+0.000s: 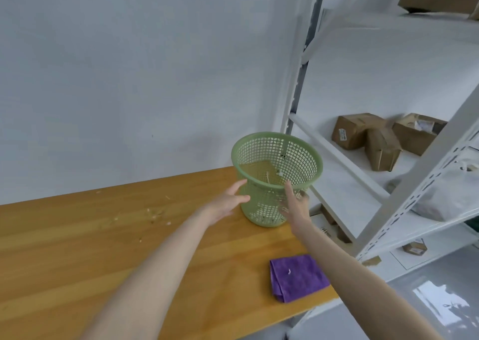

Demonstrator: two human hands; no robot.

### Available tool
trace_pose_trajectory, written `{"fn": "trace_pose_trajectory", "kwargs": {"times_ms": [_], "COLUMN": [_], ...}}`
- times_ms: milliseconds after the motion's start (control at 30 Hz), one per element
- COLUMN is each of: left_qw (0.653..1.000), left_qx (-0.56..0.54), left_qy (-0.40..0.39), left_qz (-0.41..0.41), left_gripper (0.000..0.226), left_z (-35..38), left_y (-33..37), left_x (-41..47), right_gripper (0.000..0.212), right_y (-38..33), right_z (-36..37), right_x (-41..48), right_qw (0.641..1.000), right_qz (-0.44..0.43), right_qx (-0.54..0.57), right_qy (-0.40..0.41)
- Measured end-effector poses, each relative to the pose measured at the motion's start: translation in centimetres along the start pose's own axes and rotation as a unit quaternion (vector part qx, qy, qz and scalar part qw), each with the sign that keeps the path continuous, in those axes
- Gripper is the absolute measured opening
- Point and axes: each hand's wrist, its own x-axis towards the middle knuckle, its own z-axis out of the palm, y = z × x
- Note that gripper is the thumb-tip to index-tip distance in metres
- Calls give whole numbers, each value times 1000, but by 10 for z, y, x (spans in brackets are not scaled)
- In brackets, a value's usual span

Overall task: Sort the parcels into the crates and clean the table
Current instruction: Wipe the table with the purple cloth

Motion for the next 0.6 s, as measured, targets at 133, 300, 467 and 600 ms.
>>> {"fn": "trace_pose_trajectory", "kwargs": {"times_ms": [133,300,467,600], "left_qw": [998,985,977,968], "left_qx": [55,121,102,81], "left_qy": [-3,-21,12,71], "left_qz": [-43,-119,-186,-228], "left_gripper": [27,18,23,18], "left_z": [1,4,-14,-53], "left_y": [-13,-48,-88,-122], "left_x": [20,17,-11,-41], "right_gripper": [41,79,72,33], "right_y": [65,118,119,107], "right_z": [-55,-114,-115,-72], "right_x": [8,18,24,17], "right_qw": [912,563,528,602], "right_qz": [-30,1,20,71], "right_qx": [-395,-787,-815,-748], "right_qy": [-106,-251,-237,-272]}}
